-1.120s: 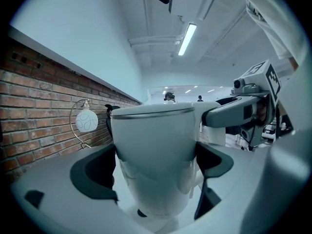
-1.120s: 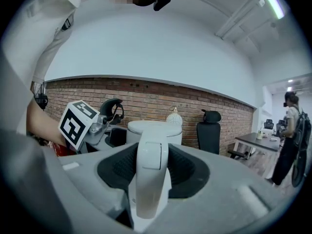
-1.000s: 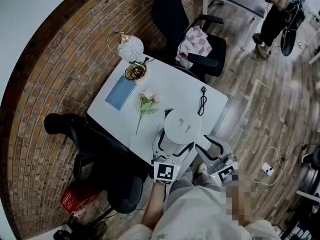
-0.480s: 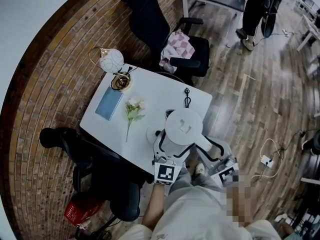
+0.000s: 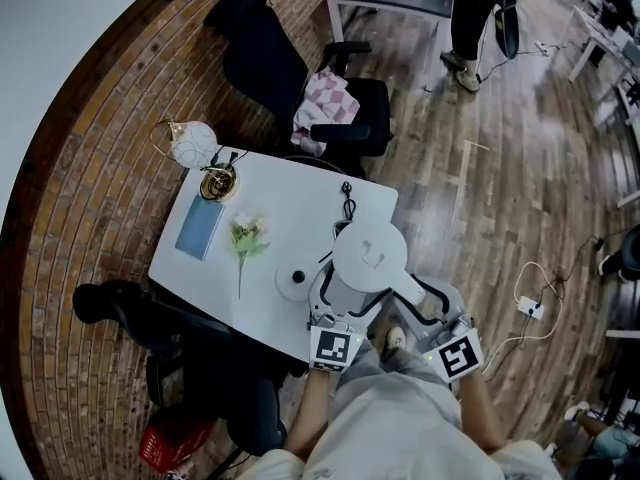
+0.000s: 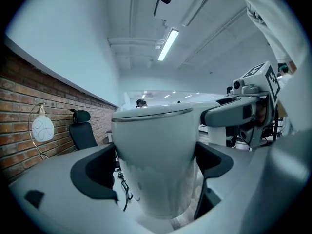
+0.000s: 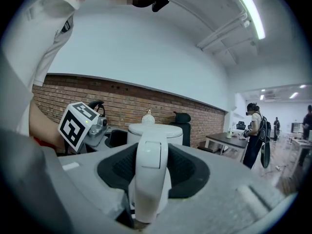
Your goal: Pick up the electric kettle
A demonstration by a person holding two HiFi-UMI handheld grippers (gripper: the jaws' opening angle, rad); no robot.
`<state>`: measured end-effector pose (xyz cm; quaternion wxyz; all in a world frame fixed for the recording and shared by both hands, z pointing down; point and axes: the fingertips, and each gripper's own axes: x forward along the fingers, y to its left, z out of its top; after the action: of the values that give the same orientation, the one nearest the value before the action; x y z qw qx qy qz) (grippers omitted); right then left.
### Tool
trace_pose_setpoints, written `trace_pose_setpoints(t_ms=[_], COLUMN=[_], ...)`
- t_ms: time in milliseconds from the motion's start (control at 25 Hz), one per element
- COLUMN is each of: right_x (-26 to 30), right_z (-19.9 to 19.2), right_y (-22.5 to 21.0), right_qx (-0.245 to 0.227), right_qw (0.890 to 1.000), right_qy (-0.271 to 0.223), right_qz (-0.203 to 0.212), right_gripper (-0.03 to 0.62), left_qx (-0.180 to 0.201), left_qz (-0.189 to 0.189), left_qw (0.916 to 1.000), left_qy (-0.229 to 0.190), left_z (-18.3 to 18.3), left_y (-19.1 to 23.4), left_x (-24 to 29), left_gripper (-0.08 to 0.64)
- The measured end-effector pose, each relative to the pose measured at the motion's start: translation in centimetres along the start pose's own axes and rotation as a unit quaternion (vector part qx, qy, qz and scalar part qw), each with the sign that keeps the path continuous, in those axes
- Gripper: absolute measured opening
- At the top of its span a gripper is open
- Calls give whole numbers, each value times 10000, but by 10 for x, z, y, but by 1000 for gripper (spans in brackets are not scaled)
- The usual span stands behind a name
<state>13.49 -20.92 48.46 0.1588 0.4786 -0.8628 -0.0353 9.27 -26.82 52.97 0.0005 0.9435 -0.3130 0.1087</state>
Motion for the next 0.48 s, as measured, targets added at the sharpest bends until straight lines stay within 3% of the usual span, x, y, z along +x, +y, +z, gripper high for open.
trace_pose_setpoints(t_ms=[120,160,240,360,400,480], right_x=[-6,-8,-14,-20,-22,-23], right_z=[32,35,24,-1,-3,15], right_y=[-15,-18,-17,-13,-13,-20], right_qx=[621,700,545,119,81,422], right_qw=[9889,9859,9917,9991,9992,9946], right_qy=[-1247,-1393,-1011,-76,11,-676], right_qz=[-524,-615,-582,-397,-399,-662], right_gripper=[166,166,166,166,166,166], left_qx=[210,179,88,465,466,167], left_qz=[-184,-220,-275,-448,-473,-455], left_qw=[9995,9995,9996,9975,9974,9987], left_qy=[-114,-108,-82,-280,-287,-162], left_z=[6,6,6,17,18,13], left_y=[-9,-12,-17,-22,-23,-26], left_x=[7,9,12,16,17,18], left_gripper=[529,529,529,529,528,528])
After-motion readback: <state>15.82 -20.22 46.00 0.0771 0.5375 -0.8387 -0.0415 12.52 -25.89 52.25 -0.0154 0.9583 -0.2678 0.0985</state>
